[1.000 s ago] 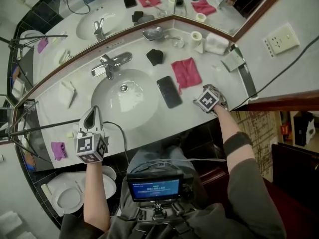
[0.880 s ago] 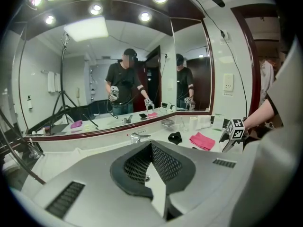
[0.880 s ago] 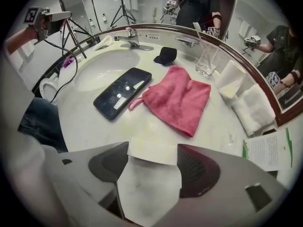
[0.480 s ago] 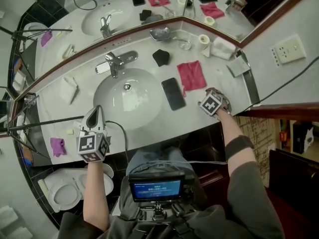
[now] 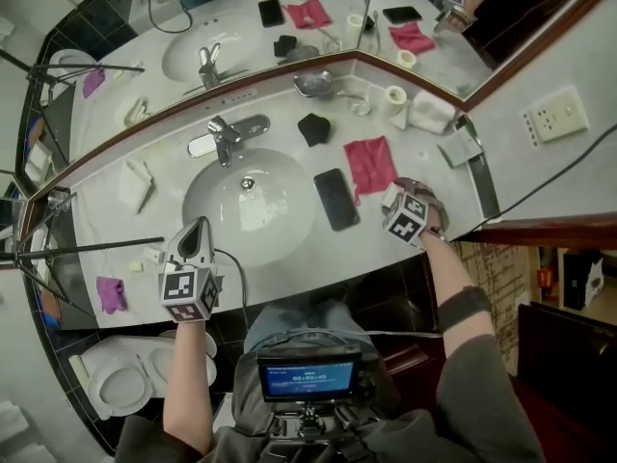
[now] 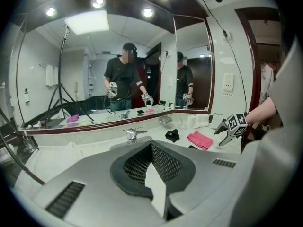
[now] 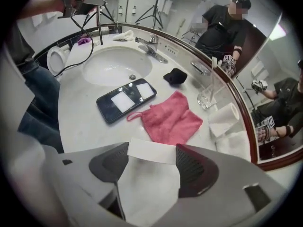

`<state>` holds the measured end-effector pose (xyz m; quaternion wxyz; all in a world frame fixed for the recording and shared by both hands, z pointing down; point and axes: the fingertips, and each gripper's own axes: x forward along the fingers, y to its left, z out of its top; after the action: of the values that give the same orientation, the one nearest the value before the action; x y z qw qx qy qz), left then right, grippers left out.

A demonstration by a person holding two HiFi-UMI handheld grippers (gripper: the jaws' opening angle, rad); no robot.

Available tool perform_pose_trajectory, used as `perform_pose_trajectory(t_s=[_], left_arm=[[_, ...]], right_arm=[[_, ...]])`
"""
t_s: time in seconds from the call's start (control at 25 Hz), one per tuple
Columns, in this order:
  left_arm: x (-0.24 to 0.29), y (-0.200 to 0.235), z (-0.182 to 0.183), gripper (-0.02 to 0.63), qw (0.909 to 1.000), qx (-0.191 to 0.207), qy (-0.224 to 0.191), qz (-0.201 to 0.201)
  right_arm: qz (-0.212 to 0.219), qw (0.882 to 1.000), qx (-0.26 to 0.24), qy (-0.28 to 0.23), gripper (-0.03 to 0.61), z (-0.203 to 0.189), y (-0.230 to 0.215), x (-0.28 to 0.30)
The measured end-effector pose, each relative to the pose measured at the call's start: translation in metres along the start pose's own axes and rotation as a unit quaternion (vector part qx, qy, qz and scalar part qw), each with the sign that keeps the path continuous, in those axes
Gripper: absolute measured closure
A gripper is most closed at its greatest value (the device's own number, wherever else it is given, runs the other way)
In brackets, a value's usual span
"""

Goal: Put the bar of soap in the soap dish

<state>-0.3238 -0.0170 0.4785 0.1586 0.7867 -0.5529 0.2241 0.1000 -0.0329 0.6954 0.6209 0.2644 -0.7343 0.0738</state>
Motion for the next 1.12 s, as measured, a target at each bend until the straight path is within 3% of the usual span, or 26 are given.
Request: perform_pose_trajectory(t_s=[0.24, 0.4, 0.84, 1.12], left_arm=[[0.019, -0.003, -0.008, 0.614, 0.9999, -0.004, 0.008, -0.008], [0.039, -0.009, -0.007, 0.614, 0.9997, -0.004, 0.008, -0.025], [0.095, -0.011, 0.003, 0.614, 0.9980, -0.008, 0.004, -0.062], [0.136, -0.012, 0.018, 0.614, 0.9962, 0.002, -0.005, -0.086]], right_arm=[[-0.083, 0.992, -0.080, -0.047, 0.254, 0.065, -0.034, -0.030], [-0.115, 0.983, -0.127, -0.073, 0.255, 0.113, -0.050, -0.044], [-0.155, 0.960, -0.200, -0.120, 0.254, 0.235, -0.086, -0.062], [-0.164, 0.956, -0.213, -0.117, 0.253, 0.293, -0.128, -0.050]])
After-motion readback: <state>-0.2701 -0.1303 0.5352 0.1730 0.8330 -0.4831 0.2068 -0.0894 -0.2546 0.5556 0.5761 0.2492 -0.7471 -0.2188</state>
